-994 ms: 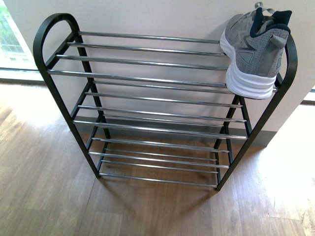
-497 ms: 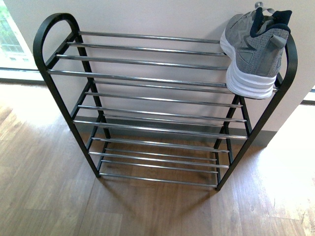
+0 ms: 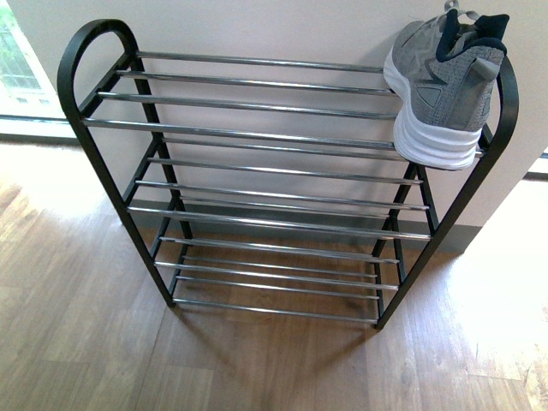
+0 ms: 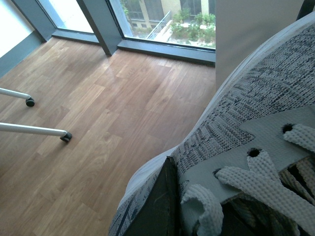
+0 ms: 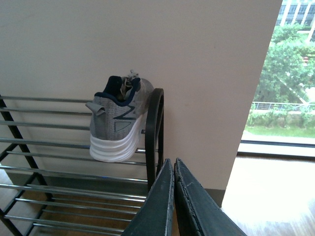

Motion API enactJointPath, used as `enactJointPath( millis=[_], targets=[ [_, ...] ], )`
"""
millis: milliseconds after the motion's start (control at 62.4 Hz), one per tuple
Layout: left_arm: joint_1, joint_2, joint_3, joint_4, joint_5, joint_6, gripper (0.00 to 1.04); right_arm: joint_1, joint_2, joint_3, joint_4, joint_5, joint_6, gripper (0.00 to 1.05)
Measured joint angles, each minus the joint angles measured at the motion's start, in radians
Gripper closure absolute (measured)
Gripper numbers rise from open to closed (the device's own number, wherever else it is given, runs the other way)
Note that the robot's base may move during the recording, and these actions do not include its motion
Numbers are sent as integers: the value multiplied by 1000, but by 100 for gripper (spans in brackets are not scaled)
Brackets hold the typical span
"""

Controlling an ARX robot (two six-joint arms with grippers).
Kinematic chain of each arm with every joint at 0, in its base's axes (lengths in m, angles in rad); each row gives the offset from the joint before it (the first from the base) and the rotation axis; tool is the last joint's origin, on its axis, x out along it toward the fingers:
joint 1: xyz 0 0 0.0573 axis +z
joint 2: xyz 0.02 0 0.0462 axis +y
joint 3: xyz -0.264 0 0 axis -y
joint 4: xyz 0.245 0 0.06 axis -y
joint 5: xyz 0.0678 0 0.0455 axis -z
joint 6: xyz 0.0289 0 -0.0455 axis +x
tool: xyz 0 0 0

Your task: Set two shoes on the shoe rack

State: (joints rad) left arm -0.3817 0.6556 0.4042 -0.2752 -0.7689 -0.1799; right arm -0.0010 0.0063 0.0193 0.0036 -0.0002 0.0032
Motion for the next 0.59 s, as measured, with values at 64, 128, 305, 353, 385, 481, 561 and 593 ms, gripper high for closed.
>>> enactJointPath(
  millis=[64,128,305,353,385,481,561,593],
  targets=[
    [0,0,0,0,-1,0,104,0,0,0,0,0,0,103],
    [0,0,0,0,-1,0,104,0,0,0,0,0,0,100],
    [0,0,0,0,-1,0,104,0,0,0,0,0,0,66],
    [0,0,0,0,-1,0,104,0,-1,0,0,0,0,57],
    [0,0,0,0,-2,0,104,0,-1,0,0,-2,0,52],
    [2,0,0,0,-11,0,104,0,-1,0,0,-4,0,36],
    [2,-1,0,0,-13,0,104,0,-1,0,-1,-4,0,22],
    [2,-1,0,0,-11,0,104,0,-1,0,-1,-3,0,17]
  ],
)
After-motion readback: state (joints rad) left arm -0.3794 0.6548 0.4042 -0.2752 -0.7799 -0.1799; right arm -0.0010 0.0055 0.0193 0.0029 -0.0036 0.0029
